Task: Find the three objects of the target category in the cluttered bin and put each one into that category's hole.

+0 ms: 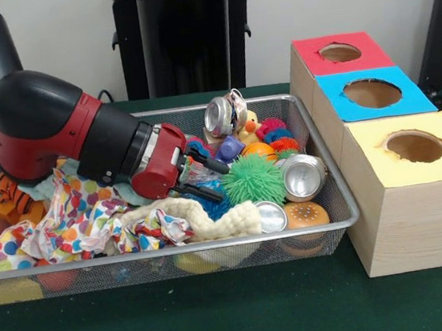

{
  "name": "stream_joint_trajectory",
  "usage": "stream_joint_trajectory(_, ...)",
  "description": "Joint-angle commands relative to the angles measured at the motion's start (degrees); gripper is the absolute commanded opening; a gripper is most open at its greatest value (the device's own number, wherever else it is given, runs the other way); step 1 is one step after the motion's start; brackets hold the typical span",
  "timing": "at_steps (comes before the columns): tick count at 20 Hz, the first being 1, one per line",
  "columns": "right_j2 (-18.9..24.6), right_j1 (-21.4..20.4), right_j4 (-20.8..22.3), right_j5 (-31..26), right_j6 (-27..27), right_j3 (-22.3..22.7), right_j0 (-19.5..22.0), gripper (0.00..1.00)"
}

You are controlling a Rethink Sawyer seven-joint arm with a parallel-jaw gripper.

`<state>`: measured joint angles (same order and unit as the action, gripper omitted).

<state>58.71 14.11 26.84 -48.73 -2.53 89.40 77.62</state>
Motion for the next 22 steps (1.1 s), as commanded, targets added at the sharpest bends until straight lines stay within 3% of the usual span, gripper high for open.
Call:
stream_joint_trajectory(1,-3.5,4.3,-2.7,-6.3,-8.4,-9.9,1.2,1.0)
stream_joint_trajectory(16,-3.7,5.6,-3.1,-5.2,-8.9,-10.2,1.6,1.0)
stream_joint_trajectory(22,-4.9,3.6,0.9,1.0,-6.5,-11.5,0.4,1.0)
